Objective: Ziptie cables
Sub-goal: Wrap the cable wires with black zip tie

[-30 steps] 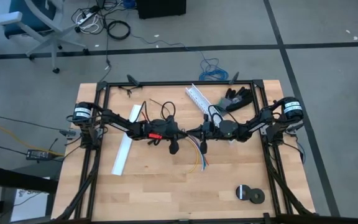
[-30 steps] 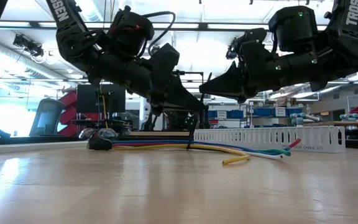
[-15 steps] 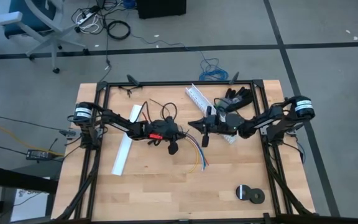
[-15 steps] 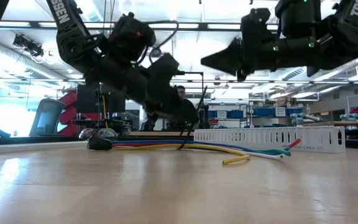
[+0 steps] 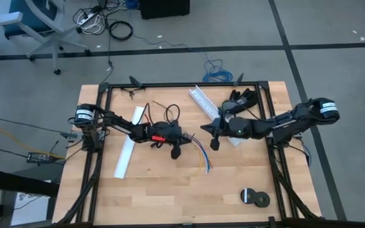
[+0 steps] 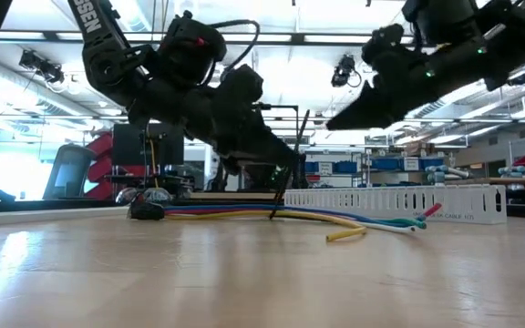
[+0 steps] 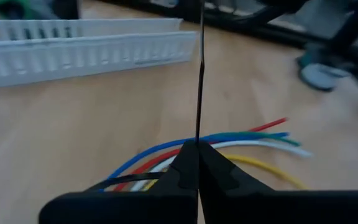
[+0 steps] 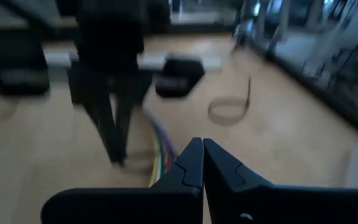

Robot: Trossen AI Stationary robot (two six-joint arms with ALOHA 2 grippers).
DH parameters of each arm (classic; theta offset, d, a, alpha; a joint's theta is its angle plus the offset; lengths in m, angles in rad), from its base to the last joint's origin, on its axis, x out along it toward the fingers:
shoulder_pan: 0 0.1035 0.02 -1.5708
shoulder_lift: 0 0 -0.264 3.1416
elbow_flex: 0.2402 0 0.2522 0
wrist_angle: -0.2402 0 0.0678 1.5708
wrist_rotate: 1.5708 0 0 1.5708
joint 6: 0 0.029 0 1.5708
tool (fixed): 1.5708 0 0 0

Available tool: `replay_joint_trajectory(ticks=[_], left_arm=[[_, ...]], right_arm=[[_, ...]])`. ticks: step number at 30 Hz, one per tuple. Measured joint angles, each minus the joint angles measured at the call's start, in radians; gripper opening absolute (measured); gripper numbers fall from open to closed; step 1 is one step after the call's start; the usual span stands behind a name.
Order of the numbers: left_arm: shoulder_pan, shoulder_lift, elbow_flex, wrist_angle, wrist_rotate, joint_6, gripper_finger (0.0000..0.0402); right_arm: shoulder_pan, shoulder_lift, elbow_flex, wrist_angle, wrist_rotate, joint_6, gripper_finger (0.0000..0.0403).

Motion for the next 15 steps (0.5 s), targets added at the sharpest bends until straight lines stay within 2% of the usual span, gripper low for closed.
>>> replay_joint_trajectory(ticks=[4, 8, 15], left_arm=[[0.012, 0.000, 0.001, 0.055, 0.090, -0.035, 0.0002], [0.038, 0.000, 0.001, 0.060, 0.158, -0.076, 0.0001], [0.089, 0.000, 0.002, 0.047, 0.239, -0.074, 0.0001]], right_arm=[[0.017, -0.013, 0.000, -0.066, -0.107, 0.048, 0.0000], [0.019, 0.018, 0.000, -0.044, -0.183, 0.065, 0.0001], [-0.003, 0.180, 0.000, 0.186, -0.256, 0.054, 0.0032]])
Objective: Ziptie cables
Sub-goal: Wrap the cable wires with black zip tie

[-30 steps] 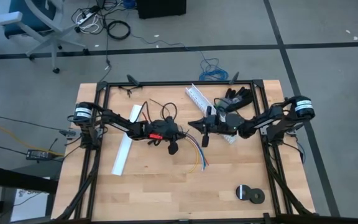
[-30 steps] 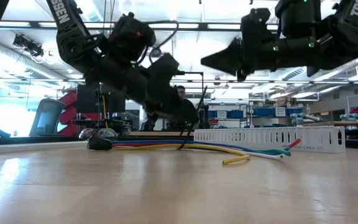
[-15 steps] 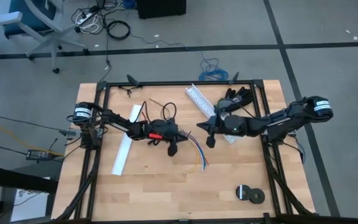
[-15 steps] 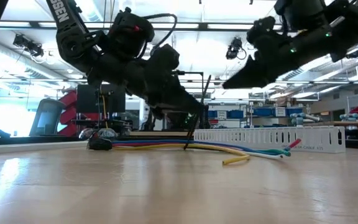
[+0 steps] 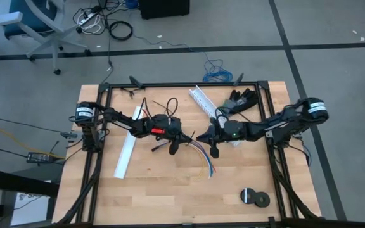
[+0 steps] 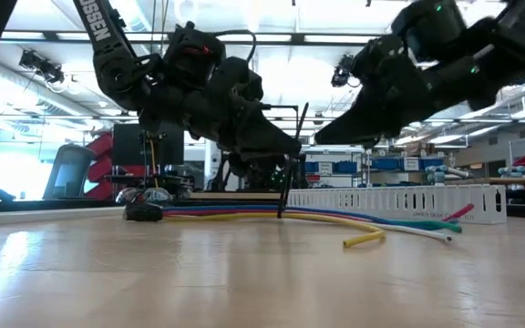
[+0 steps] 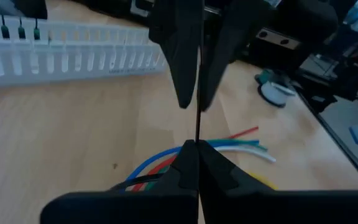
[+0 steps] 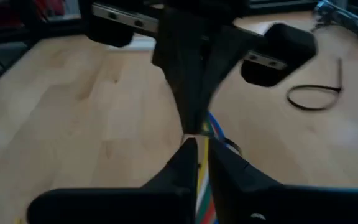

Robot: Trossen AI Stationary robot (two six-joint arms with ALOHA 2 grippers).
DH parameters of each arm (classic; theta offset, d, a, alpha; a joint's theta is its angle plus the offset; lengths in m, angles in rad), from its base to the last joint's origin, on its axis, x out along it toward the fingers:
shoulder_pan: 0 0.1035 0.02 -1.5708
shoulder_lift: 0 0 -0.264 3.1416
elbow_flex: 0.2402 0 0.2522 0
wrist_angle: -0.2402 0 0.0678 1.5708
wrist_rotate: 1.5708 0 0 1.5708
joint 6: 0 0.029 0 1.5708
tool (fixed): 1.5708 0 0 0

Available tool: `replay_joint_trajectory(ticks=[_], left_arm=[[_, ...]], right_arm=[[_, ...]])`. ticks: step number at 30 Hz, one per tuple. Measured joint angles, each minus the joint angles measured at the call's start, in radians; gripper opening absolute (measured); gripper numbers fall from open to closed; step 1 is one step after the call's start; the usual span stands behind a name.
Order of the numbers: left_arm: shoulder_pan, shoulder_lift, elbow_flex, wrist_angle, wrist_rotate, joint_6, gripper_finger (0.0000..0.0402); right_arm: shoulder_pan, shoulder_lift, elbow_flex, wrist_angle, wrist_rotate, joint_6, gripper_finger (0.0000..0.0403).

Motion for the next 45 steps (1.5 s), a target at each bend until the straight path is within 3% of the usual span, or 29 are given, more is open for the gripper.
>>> replay_joint_trajectory(ticks=[8, 13, 21, 33, 36, 45], left_arm=[[0.030, 0.052, 0.000, -0.003, 0.081, 0.021, 0.0000], [0.045, 0.071, 0.000, 0.046, 0.109, 0.014, 0.0000], [0.051, 0.072, 0.000, 0.058, 0.110, 0.003, 0.0000], [0.050, 0.072, 0.000, 0.074, 0.060, -0.009, 0.0002], [0.050, 0.072, 0.000, 0.075, 0.031, -0.012, 0.0012], [0.050, 0.074, 0.000, 0.105, 0.030, -0.036, 0.0063]], right_arm=[[-0.046, 0.153, 0.000, 0.236, -0.045, 0.003, 0.0087], [-0.086, 0.193, 0.002, 0.261, -0.100, 0.015, 0.0099], [-0.119, 0.196, 0.004, 0.324, -0.183, 0.023, 0.0055], [-0.125, 0.196, 0.028, 0.307, -0.190, -0.004, 0.0022], [-0.125, 0.196, 0.038, 0.292, -0.184, -0.031, 0.0004], [-0.125, 0.196, 0.038, 0.249, -0.148, -0.032, 0.0000]])
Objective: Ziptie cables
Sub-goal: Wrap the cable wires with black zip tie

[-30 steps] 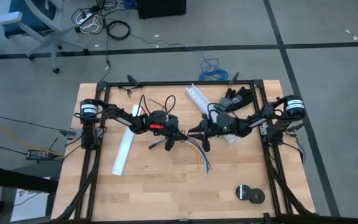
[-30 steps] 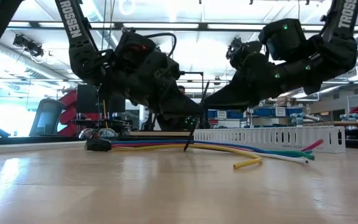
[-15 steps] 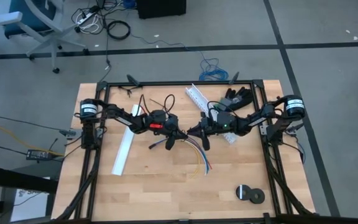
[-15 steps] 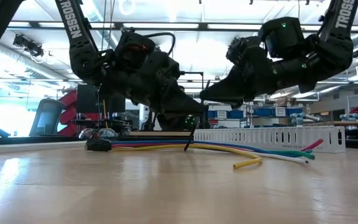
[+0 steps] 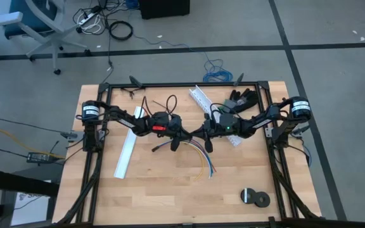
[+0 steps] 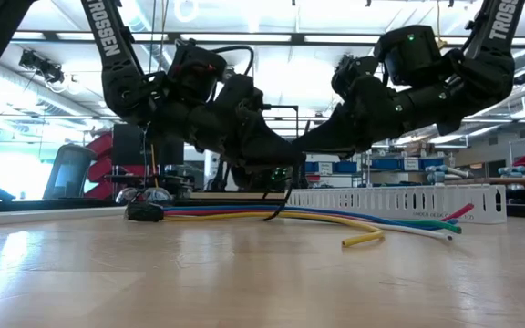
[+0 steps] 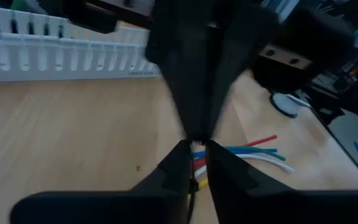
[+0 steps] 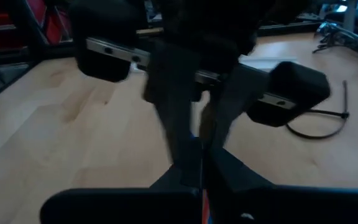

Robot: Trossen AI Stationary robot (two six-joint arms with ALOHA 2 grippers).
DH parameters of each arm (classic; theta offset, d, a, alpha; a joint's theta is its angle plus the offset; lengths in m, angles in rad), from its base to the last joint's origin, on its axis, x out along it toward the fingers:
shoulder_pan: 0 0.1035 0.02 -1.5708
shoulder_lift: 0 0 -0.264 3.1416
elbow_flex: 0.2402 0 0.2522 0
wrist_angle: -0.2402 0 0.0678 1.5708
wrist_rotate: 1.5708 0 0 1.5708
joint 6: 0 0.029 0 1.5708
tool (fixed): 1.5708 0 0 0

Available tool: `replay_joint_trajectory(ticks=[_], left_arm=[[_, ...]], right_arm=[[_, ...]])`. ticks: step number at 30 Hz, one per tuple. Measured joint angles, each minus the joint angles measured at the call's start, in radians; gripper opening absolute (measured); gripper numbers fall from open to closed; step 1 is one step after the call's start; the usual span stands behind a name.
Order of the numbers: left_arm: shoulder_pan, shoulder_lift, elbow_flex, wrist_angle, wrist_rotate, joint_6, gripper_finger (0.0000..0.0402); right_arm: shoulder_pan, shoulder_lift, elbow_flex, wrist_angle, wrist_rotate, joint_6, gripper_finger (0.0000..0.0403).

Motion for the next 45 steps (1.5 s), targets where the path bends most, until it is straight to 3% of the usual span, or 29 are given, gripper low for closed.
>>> replay_joint_trajectory(ticks=[8, 20, 28, 34, 38, 45], left_arm=[[0.005, 0.000, 0.000, 0.010, 0.088, -0.046, 0.0113], [0.007, -0.036, 0.000, 0.000, 0.121, -0.020, 0.0113], [0.034, -0.037, 0.000, -0.203, 0.036, -0.014, 0.0112], [0.037, -0.037, 0.000, -0.162, 0.052, -0.021, 0.0112], [0.035, -0.044, 0.000, -0.159, 0.048, -0.039, 0.0105], [-0.021, -0.157, 0.000, -0.223, -0.050, -0.007, 0.0071]], right_arm=[[-0.016, 0.000, 0.000, 0.000, 0.016, -0.009, 0.0000], [-0.034, 0.000, 0.000, 0.003, 0.011, 0.000, 0.0000], [-0.034, 0.000, 0.000, -0.002, -0.015, 0.007, 0.0000], [-0.034, 0.000, 0.000, -0.001, -0.016, 0.009, 0.0000], [-0.033, 0.000, 0.000, -0.001, 0.044, 0.007, 0.0000], [-0.040, 0.000, 0.000, 0.007, 0.087, -0.035, 0.0000]])
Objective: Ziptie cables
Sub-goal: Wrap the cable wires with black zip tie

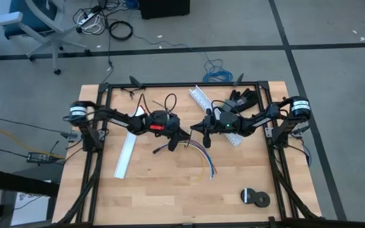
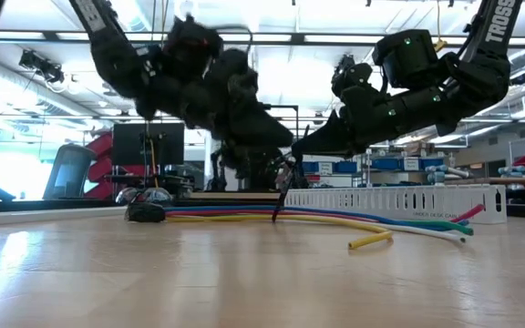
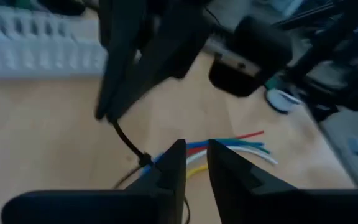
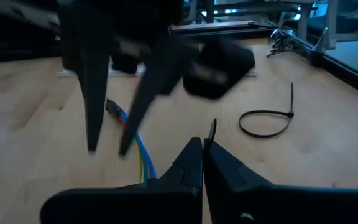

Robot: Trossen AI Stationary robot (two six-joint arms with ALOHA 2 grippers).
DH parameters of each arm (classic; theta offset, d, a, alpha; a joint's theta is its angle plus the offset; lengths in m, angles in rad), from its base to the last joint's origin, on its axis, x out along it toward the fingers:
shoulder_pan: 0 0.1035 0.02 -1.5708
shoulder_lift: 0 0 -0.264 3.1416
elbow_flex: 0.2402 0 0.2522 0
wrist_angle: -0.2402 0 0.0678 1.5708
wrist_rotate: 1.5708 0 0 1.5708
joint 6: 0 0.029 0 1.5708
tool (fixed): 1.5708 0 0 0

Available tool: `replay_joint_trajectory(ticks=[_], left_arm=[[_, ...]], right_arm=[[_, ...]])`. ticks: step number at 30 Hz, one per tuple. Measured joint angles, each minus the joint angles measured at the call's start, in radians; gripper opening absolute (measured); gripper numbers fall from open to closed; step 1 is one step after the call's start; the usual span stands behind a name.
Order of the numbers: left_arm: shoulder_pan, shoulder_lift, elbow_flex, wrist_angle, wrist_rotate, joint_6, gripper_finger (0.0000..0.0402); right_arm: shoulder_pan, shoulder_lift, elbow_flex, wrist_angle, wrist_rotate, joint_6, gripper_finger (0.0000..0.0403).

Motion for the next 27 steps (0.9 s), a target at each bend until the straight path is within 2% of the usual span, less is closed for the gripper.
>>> replay_joint_trajectory(ticks=[2, 5, 12, 14, 22, 27], left_arm=[[-0.021, -0.061, 0.000, -0.107, -0.089, 0.020, 0.0061], [-0.074, -0.125, 0.000, -0.240, -0.313, 0.010, 0.0045], [-0.256, -0.120, 0.000, -0.239, -0.823, -0.134, 0.0013], [-0.295, -0.120, 0.000, -0.231, -0.919, -0.151, 0.0008], [-0.322, -0.120, 0.000, -0.118, -0.946, -0.201, 0.0015], [-0.328, -0.091, 0.001, -0.090, -0.933, -0.382, 0.0016]], right_arm=[[-0.001, 0.000, 0.000, 0.000, -0.003, -0.002, 0.0000], [0.000, 0.000, 0.000, 0.000, -0.035, -0.003, 0.0000], [0.001, 0.000, 0.008, -0.002, -0.056, -0.023, 0.0000], [0.001, 0.000, 0.008, -0.001, -0.056, -0.037, 0.0000], [0.001, 0.000, 0.008, 0.010, -0.056, -0.049, 0.0000], [-0.002, 0.000, 0.008, 0.028, -0.056, -0.065, 0.0000]])
